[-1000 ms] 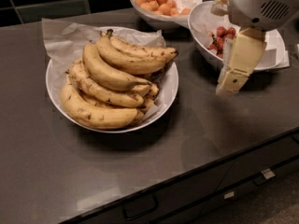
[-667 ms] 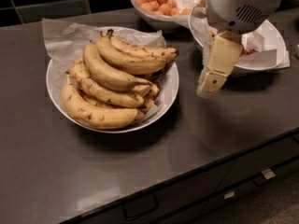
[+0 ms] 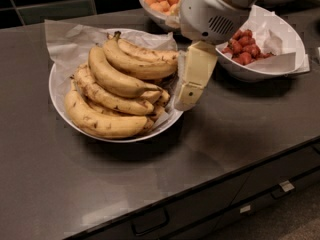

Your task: Pick banana from white bowl

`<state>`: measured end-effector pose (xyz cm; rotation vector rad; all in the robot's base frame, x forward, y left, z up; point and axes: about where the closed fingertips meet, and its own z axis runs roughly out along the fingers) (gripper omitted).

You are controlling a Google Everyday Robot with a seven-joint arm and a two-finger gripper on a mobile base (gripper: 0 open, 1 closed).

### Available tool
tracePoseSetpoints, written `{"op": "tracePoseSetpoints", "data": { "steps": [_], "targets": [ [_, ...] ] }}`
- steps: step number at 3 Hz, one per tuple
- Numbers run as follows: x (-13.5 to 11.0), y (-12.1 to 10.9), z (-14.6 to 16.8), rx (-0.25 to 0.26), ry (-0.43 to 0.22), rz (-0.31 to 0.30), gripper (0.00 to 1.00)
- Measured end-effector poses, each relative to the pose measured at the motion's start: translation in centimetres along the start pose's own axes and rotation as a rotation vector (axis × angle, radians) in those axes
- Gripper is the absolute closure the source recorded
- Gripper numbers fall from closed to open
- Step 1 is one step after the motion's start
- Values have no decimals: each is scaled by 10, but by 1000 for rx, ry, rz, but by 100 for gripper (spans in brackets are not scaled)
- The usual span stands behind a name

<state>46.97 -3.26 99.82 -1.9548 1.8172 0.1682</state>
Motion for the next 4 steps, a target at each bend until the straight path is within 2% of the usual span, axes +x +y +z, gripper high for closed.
{"op": "tracePoseSetpoints", "data": {
  "steps": [2, 3, 4],
  "targets": [
    [-52, 10, 20, -77, -69, -75, 0],
    [-68, 14, 33, -104, -72, -84, 0],
    [-71, 16, 46, -116, -65, -56, 7]
  ]
}}
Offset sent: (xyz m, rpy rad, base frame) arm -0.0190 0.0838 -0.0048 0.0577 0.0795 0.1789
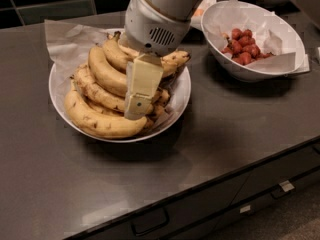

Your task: Pick banana from white bowl

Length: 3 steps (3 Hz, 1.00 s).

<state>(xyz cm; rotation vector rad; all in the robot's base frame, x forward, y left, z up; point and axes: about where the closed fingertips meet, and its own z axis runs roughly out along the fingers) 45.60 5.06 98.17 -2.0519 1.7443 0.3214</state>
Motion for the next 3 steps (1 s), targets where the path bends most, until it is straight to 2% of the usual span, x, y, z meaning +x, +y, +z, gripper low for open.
{"op": "tracePoseSetpoints", "data": {
  "steps": [2, 3],
  "targets": [
    [9, 2, 8, 5, 36, 61, 17],
    [9, 2, 10, 4, 49, 68, 32]
  ]
}}
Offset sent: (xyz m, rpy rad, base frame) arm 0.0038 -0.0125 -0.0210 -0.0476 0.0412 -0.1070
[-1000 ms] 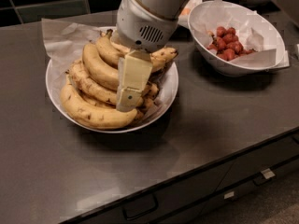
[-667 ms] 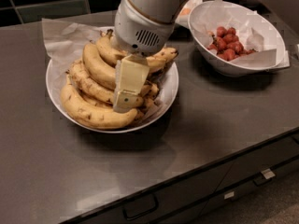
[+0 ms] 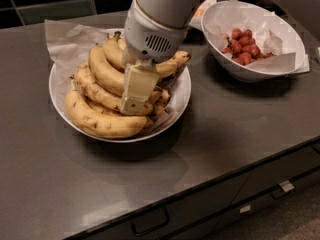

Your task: Pick banana from white bowl

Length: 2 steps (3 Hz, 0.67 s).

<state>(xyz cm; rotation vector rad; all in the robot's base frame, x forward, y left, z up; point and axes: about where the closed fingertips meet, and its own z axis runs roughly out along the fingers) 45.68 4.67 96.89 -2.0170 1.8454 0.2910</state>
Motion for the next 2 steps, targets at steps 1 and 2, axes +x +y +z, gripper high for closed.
{"op": "tracePoseSetpoints", "data": {
  "steps": [1, 2],
  "targets": [
    [0, 0, 0, 1, 4, 1, 53],
    [0, 0, -1, 2, 5, -1, 77]
  ]
}}
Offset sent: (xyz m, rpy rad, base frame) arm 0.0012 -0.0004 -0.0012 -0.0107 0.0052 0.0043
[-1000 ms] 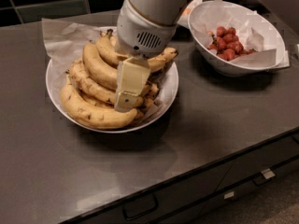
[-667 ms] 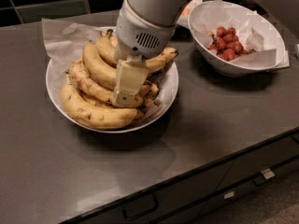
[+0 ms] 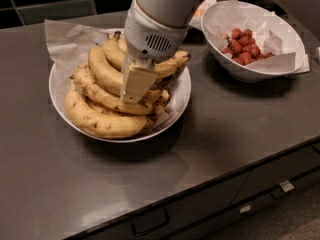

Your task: Pick banana from white bowl

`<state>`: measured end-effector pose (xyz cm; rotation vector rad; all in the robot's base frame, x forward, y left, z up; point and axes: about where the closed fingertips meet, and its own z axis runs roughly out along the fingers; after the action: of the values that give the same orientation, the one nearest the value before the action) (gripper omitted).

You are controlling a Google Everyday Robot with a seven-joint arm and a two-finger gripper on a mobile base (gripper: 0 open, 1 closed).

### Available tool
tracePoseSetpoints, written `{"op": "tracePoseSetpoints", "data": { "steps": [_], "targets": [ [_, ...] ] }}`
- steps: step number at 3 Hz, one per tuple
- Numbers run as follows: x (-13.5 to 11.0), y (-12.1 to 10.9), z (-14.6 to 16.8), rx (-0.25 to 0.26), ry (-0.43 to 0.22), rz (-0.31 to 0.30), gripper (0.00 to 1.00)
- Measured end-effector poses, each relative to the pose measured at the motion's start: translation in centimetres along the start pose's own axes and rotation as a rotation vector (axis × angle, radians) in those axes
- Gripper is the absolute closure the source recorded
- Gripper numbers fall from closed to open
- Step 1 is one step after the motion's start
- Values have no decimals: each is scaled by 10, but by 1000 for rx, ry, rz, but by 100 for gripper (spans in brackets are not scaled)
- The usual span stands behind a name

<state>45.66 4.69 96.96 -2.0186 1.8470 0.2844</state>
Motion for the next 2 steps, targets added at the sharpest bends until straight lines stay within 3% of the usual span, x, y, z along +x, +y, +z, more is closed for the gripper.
{"op": "tracePoseSetpoints", "data": {
  "steps": [1, 2],
  "targets": [
    [0, 0, 0, 0, 0, 0, 100],
    [0, 0, 0, 0, 0, 0, 100]
  ]
}}
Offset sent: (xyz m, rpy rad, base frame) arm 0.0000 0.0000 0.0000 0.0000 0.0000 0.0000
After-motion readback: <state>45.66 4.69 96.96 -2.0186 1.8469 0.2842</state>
